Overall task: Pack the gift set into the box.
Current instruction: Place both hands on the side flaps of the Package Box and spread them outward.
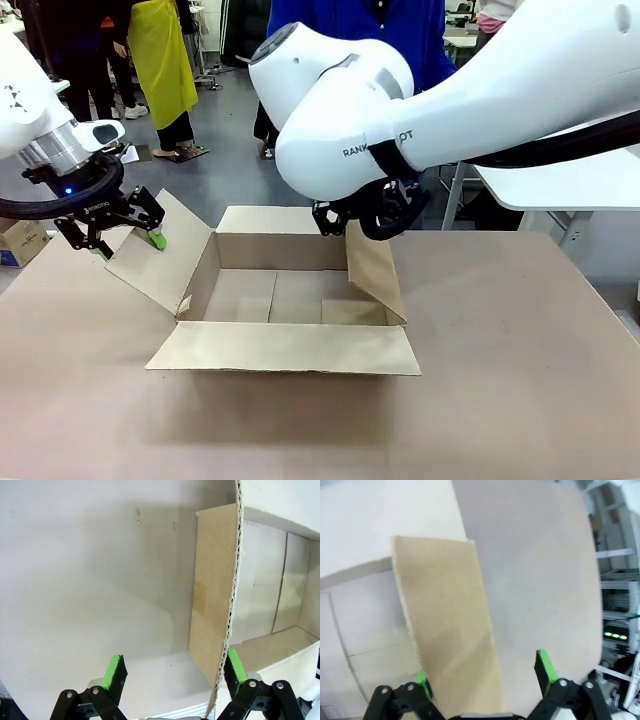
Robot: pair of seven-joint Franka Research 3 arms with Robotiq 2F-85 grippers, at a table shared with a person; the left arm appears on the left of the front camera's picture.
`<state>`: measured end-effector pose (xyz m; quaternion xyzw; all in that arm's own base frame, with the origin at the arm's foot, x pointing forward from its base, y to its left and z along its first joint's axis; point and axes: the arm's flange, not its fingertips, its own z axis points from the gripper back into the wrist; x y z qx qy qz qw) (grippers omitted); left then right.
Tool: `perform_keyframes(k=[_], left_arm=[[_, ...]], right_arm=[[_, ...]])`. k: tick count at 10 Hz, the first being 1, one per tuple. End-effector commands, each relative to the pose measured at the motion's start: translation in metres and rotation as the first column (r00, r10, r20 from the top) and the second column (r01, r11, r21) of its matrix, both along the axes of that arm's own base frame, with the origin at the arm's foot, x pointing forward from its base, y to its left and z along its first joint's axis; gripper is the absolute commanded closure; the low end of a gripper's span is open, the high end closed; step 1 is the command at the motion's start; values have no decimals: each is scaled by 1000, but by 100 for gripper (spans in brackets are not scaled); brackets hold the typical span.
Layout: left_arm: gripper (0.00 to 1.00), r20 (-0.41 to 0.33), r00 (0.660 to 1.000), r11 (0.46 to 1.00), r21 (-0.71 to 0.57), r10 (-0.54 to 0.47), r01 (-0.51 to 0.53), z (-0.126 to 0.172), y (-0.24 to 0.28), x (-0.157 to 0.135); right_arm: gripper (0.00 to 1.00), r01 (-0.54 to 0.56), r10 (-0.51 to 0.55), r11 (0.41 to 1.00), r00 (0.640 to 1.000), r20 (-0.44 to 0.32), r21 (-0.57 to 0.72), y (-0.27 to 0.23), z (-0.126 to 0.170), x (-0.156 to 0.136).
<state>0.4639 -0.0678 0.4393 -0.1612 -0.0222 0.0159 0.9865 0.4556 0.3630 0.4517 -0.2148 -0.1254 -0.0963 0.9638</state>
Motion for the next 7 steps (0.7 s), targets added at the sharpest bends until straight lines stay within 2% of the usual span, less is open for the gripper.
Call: perform_keyframes(k=[1,3,6,7], left_arm=[[0,3,1000,1000,15,9,-9,2,0,-2],[0,3,1000,1000,15,9,-9,2,0,-2],[0,3,1000,1000,15,9,-9,2,0,-2],[0,3,1000,1000,15,9,-9,2,0,-2]], right_arm=[[0,4,-7,999,998,60,54,-38,20,-21],[0,18,-23,990,999,31,140,-93,26,-33],[0,61,-71,944,997,20,323,-170,-5,-43],[0,51,-79,900,996,46,433,-195,-18,-50]])
